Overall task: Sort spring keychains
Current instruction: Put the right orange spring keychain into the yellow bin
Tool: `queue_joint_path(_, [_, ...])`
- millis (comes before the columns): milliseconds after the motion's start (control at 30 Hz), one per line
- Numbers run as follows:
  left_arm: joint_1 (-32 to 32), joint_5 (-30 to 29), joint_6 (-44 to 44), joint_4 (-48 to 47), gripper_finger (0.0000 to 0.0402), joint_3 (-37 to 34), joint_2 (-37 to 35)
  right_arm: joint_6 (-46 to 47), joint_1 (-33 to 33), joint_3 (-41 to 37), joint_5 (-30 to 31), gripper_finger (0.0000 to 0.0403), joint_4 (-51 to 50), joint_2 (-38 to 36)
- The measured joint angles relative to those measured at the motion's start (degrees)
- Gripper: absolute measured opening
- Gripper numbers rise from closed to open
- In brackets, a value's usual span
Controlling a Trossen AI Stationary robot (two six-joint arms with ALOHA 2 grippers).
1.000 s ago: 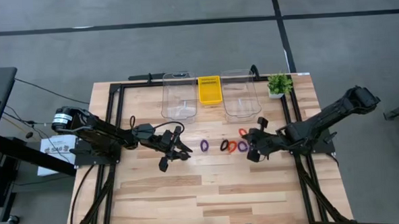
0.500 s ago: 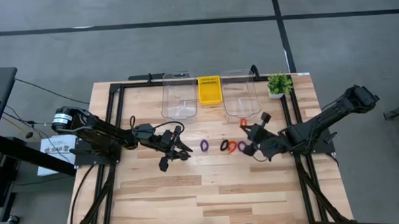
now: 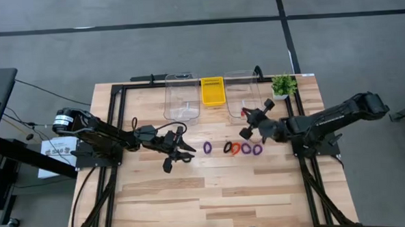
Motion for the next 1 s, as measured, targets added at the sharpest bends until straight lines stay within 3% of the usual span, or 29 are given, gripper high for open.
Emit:
queue_joint_path(300, [0.0,0.0,0.0,-0.03,0.0099,0.0,0.0,-3.29,-16.18,0.01,-25.51,0.0001,14.1,0.0])
queue_joint_path(500, [0.0,0.0,1.8,-0.03,0.0099,-0.02,0.0,0.65,-26.27,0.0,-39.99,0.0001,19.4,0.09])
queue_joint_path(633, [0.0,0.0,2.56,-0.05,0.0099,-0.02,0.0,3.27,-29.77,0.75,-44.17,0.0001,19.99,0.11])
queue_joint_path(767, [0.02,0.0,2.56,-0.05,0.0099,-0.02,0.0,4.59,-30.09,3.53,-44.67,0.0001,19.62,2.25])
queue_joint_path(1000, [0.55,-0.02,2.56,-0.05,0.0099,-0.02,0.0,4.16,-28.85,13.98,-46.13,0.0001,16.99,14.34])
